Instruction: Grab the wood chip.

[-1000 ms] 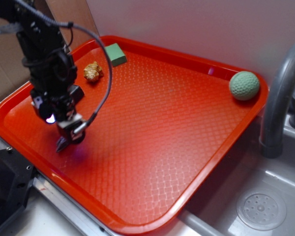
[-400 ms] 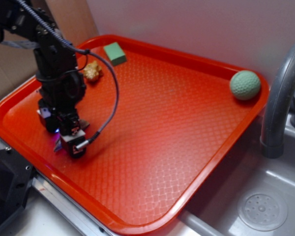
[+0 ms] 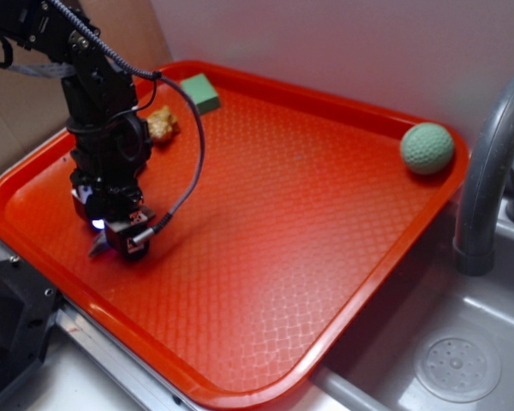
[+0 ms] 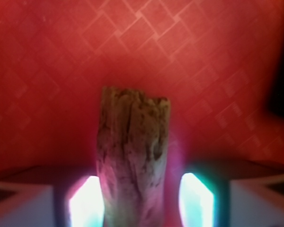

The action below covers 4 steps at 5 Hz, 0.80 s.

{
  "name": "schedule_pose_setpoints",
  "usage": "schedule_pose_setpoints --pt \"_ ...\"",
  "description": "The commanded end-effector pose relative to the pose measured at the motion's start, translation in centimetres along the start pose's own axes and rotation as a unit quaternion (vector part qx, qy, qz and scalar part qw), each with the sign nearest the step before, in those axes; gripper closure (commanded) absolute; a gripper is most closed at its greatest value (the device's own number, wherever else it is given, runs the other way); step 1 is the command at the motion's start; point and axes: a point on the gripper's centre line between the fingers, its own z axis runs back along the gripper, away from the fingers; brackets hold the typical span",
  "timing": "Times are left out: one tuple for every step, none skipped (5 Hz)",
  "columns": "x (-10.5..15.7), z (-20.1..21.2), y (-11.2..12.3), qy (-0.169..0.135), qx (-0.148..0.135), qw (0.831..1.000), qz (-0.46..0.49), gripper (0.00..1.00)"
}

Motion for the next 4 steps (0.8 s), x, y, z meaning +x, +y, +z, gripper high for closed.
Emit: schedule_pose_setpoints --pt "-0.4 0.4 0.3 -0.016 0.0 1.0 -0.016 1.0" --pt "-0.6 1.1 0.5 -0.03 0.0 0.999 -0.014 1.0" --pt "-0.6 6.2 0.8 -0.101 -0.029 0.994 -0.004 1.0" --pt "-0.7 11.3 1.0 -0.169 -0.018 0.985 0.023 1.0"
